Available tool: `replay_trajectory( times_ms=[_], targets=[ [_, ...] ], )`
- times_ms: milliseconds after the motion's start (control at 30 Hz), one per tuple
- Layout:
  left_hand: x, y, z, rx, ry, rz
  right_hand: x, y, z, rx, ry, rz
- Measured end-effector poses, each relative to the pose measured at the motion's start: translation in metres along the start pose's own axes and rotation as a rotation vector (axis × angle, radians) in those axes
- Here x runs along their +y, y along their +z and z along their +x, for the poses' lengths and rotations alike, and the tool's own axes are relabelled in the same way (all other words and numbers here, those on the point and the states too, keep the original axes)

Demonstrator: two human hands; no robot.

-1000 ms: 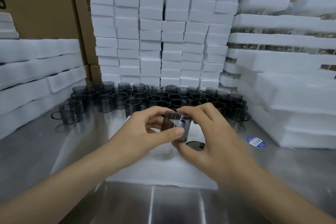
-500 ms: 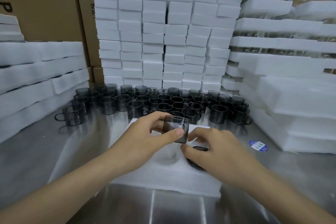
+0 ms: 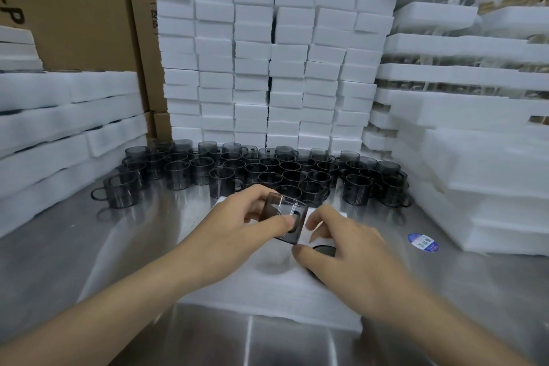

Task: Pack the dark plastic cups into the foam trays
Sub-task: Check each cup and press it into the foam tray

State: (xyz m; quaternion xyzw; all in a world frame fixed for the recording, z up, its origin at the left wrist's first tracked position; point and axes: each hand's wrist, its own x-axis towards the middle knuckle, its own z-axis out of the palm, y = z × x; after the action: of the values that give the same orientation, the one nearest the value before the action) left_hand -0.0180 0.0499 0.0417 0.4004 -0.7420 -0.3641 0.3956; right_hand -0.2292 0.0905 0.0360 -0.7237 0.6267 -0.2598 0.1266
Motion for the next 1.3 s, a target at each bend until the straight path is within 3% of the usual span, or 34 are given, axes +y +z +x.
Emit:
replay_trajectory(
  times_ms=[200,733,1033,1300],
  targets=[
    [0.000,0.003,-0.005,-0.020,0.013,0.098,-0.007,-0.004,-0.004,0.093,-0.081,0.052],
    [0.009,-0.010,-0.006,-0.245,-0.069,0.022,-0.005,-0.002,-0.004,0.174,-0.139,0.097],
    [0.007,-0.002,0.001,-0.150,-0.065,-0.096,0.003,-0.001,0.005,0.103,-0.161,0.064],
    [-0.003,-0.011,0.014,0.030,-0.146,-0.242,0.007,0.006,0.007,0.116,-0.144,0.132]
  ],
)
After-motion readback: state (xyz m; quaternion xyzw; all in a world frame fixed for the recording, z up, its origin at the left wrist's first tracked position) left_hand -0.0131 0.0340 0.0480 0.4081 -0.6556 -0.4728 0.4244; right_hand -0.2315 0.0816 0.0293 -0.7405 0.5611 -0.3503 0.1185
